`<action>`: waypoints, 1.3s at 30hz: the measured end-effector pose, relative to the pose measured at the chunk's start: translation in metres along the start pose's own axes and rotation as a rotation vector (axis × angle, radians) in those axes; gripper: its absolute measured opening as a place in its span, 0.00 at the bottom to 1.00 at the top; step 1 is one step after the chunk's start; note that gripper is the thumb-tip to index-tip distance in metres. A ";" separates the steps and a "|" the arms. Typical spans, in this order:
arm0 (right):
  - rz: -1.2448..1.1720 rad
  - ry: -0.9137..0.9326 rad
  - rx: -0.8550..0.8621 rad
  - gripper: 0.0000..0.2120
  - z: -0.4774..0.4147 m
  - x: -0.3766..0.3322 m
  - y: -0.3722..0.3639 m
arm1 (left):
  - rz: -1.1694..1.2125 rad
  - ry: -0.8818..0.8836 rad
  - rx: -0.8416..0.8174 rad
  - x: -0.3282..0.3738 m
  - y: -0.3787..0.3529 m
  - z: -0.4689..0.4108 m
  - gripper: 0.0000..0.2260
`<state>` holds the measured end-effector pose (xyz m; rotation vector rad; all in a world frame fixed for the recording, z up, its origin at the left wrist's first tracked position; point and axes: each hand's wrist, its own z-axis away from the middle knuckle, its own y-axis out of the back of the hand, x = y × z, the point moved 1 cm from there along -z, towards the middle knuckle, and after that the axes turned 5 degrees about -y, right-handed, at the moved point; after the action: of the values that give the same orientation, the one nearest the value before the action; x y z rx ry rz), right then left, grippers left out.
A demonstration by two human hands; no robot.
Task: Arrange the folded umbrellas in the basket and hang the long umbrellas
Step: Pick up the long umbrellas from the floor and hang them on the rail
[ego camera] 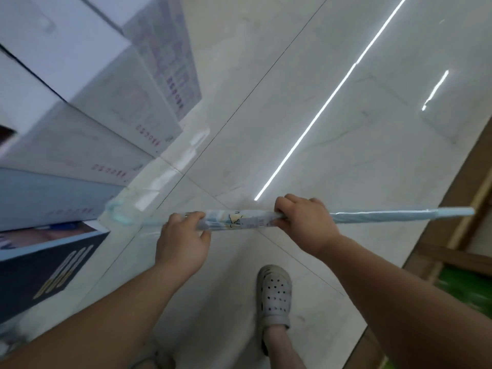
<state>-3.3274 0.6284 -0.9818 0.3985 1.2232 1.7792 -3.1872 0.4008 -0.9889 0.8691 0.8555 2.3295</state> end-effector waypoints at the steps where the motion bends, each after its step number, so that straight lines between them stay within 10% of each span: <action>1: -0.033 -0.029 0.018 0.10 0.016 -0.003 0.020 | 0.057 0.029 -0.024 0.017 0.017 0.014 0.19; 14: -0.373 -0.232 0.293 0.09 0.213 -0.056 0.268 | 0.320 -0.079 -0.180 0.191 0.246 0.199 0.24; 31: -0.692 0.252 0.549 0.06 0.268 -0.248 0.476 | 0.982 -0.192 0.598 0.237 0.433 0.409 0.21; 39: -0.646 0.495 0.264 0.16 0.300 -0.342 0.484 | 1.010 -0.239 0.902 0.153 0.488 0.457 0.20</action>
<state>-3.1802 0.4743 -0.3524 -0.2979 1.7011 1.1821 -3.0794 0.3421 -0.3138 2.3390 1.6677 2.4194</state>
